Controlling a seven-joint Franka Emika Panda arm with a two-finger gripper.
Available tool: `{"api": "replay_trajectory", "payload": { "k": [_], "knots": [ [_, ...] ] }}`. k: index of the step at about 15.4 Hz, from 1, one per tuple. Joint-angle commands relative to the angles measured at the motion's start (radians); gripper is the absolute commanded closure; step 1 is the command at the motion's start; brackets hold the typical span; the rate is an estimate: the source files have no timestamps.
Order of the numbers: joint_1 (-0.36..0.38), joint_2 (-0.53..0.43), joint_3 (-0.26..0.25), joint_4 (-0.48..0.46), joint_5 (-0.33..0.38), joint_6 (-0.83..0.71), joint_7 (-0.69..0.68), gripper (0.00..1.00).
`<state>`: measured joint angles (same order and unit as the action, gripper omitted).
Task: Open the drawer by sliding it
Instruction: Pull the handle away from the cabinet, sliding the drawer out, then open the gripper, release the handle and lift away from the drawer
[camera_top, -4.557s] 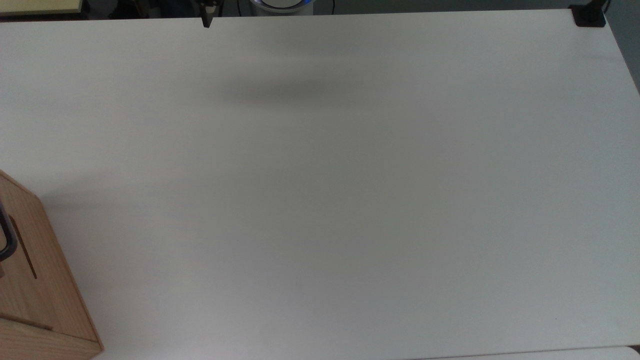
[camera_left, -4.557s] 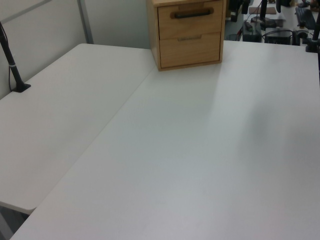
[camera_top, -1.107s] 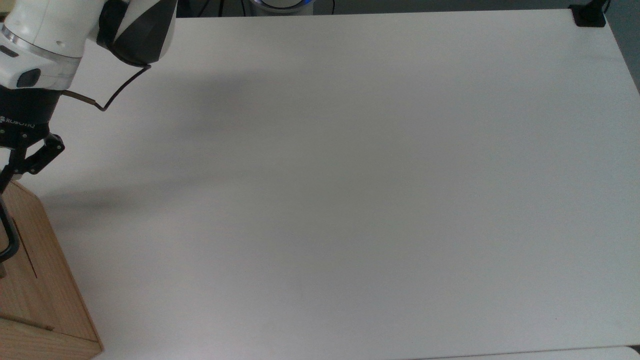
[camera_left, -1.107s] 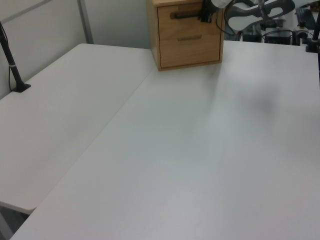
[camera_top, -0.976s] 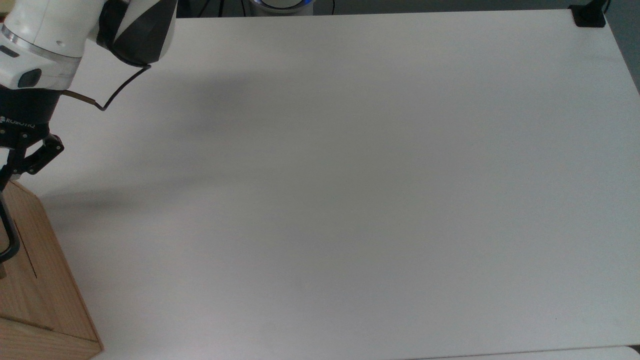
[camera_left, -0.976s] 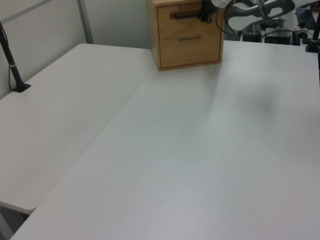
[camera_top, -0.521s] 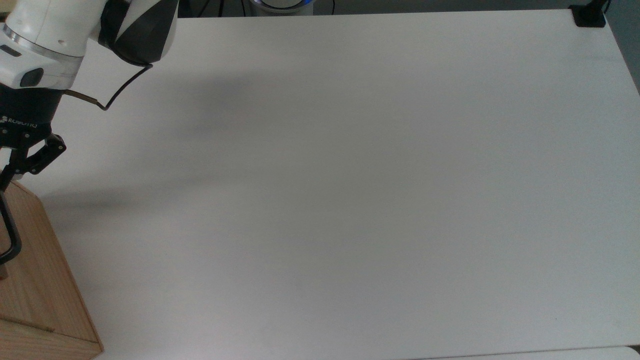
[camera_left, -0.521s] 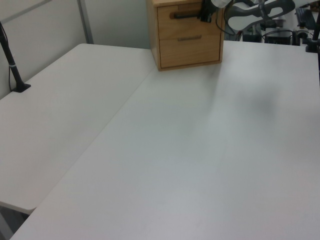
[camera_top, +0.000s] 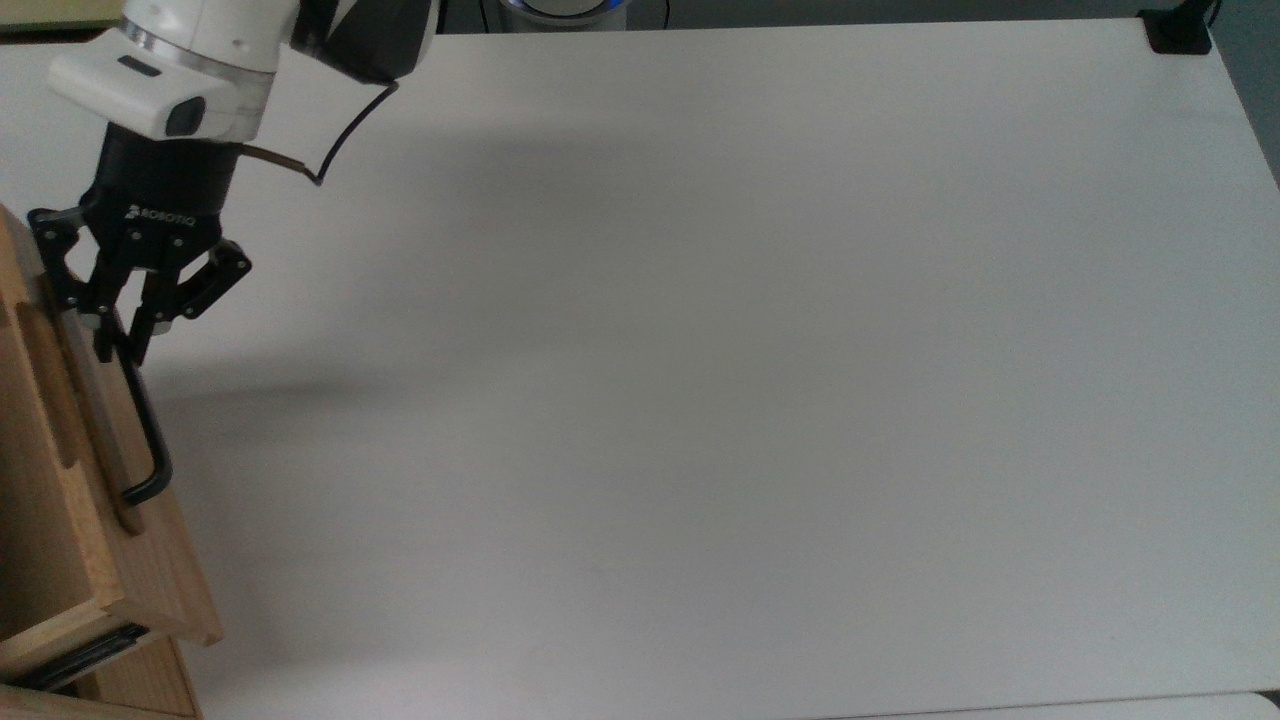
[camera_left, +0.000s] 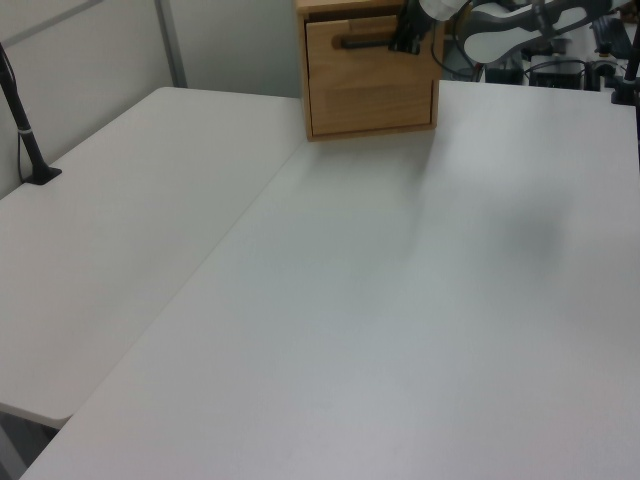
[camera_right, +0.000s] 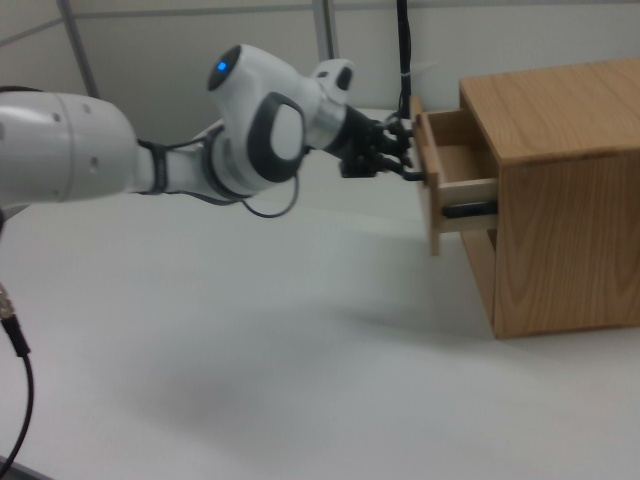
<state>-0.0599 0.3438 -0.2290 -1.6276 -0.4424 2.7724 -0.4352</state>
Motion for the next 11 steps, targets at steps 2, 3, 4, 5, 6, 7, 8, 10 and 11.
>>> {"api": "replay_trajectory", "payload": {
  "k": [2,3,4,5,6,7,8,10,11],
  "knots": [
    [0.072,-0.169,0.007,-0.112,-0.001,-0.056,0.026,1.0],
    [0.078,-0.181,0.008,-0.118,-0.001,-0.069,0.026,1.0],
    [0.086,-0.195,0.01,-0.12,-0.001,-0.086,0.027,1.0],
    [0.098,-0.21,0.01,-0.126,0.001,-0.109,0.027,1.0],
    [0.11,-0.226,0.01,-0.13,0.001,-0.137,0.027,1.0],
    [0.118,-0.244,0.01,-0.133,0.001,-0.172,0.027,1.0],
    [0.129,-0.261,0.014,-0.141,0.001,-0.209,0.027,1.0],
    [0.144,-0.287,0.03,-0.158,0.002,-0.252,0.026,1.0],
    [0.144,-0.289,0.031,-0.159,0.002,-0.258,0.026,1.0]
  ]
}}
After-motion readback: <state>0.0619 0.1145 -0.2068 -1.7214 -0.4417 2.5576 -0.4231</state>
